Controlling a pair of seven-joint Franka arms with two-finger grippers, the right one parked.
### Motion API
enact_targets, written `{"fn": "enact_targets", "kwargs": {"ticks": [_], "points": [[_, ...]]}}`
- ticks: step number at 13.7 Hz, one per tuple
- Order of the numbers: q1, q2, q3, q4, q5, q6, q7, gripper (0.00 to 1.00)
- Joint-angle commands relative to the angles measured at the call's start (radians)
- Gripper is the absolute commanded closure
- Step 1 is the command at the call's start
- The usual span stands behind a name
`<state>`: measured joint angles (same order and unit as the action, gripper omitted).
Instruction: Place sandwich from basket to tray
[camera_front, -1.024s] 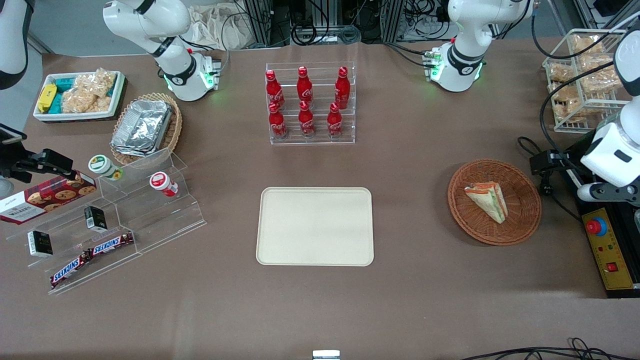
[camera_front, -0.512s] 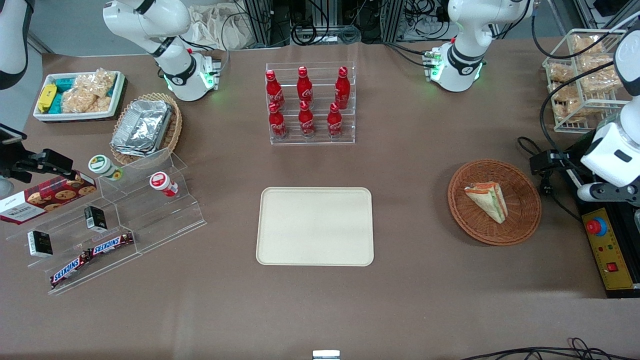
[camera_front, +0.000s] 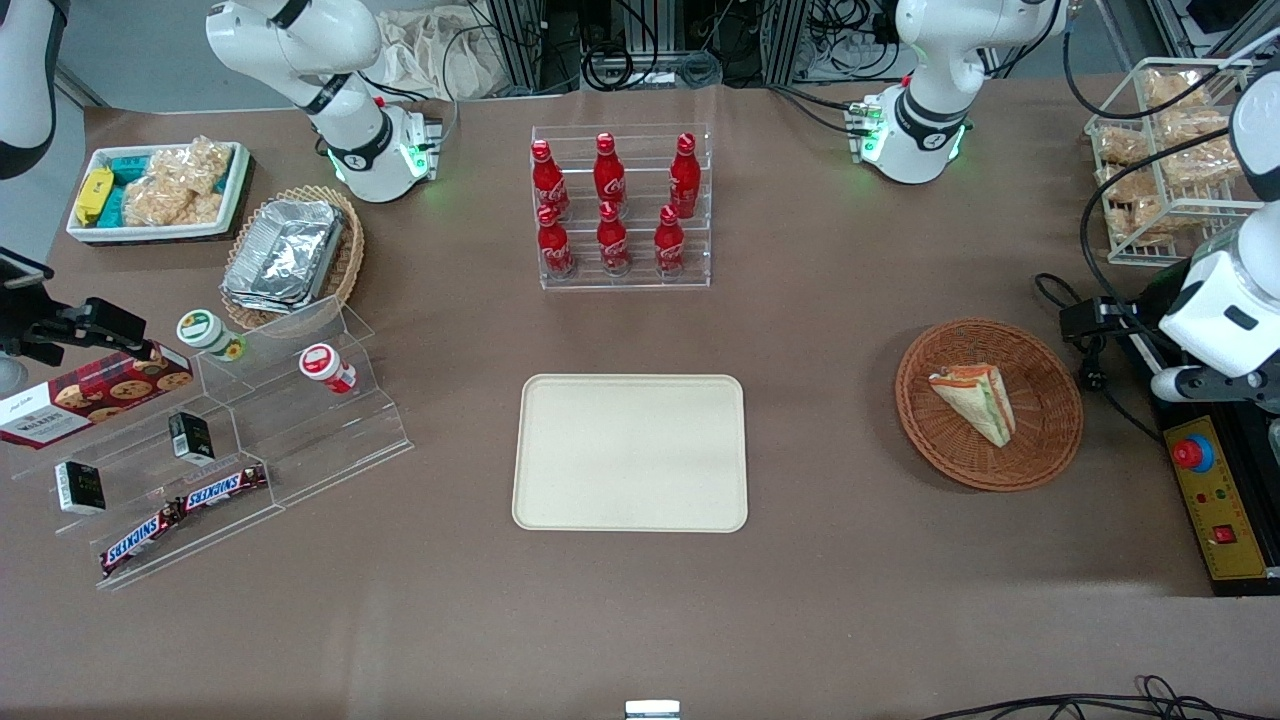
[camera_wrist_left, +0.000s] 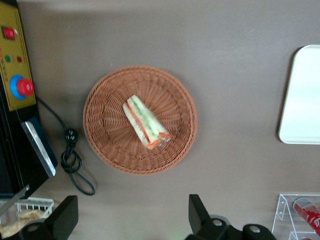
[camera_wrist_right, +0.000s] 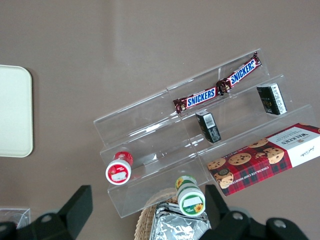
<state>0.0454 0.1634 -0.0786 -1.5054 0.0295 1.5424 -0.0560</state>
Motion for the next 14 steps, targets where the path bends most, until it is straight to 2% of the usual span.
{"fn": "enact_targets", "kwargs": {"ticks": [1, 8, 11, 14], "points": [[0.03, -0.051, -0.004, -0.146, 0.001, 0.06, -0.001, 0.01], [0.03, -0.056, 0.016, -0.533, -0.031, 0.514, -0.083, 0.01], [0.031, 0.0, 0.017, -0.588, -0.033, 0.625, -0.137, 0.01], [0.059, 0.094, 0.016, -0.595, -0.033, 0.755, -0.307, 0.01]]}}
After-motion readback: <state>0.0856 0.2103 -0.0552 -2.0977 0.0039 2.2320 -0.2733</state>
